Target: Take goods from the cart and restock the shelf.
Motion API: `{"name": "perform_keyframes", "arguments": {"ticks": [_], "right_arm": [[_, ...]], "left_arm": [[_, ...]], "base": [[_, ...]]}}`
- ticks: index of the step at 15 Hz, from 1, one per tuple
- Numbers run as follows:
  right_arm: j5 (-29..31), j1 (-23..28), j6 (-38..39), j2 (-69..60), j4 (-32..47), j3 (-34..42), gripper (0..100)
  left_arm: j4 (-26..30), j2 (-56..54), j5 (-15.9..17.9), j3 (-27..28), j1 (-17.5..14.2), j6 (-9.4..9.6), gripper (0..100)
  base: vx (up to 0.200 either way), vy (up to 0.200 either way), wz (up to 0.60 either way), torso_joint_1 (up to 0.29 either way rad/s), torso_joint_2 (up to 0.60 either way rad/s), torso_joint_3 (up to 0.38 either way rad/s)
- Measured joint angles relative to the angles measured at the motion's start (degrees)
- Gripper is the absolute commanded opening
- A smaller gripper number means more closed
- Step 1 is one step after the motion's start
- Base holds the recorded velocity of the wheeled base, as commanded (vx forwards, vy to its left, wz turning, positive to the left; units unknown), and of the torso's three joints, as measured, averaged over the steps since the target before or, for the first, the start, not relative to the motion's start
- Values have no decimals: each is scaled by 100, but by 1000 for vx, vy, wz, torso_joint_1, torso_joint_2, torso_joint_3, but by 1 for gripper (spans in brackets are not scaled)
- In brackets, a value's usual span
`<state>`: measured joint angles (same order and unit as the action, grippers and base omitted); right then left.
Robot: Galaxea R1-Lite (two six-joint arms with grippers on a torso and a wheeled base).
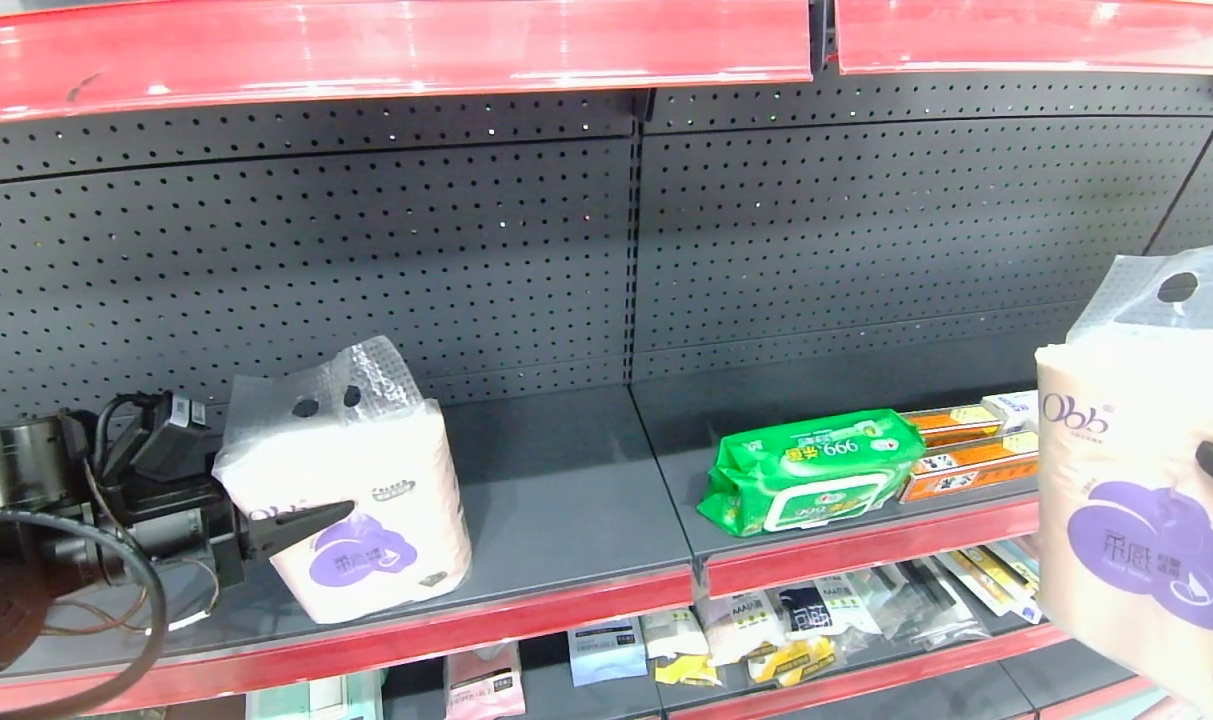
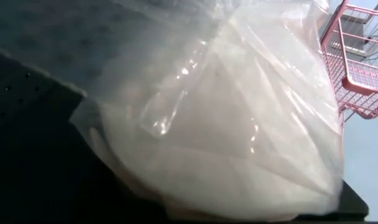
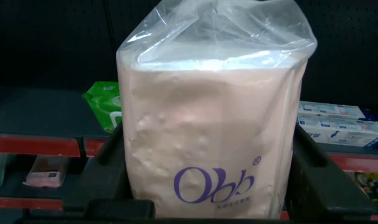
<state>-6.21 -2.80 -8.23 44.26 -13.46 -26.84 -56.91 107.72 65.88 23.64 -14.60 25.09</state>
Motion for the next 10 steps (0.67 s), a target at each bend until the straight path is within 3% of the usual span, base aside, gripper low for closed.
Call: {"name": "perform_keyframes", "arguments": {"ticks": [3,10], "right_arm": [[-2,0,0,17,5,-13,0],[-2,5,0,68,2,-80,0]], "left_arm": [[6,-11,104,-118,-113,143,0],[13,-16,441,-184,-195,160,0]], "base": [[0,0,0,0,0,0],[0,0,0,0,0,0]]}}
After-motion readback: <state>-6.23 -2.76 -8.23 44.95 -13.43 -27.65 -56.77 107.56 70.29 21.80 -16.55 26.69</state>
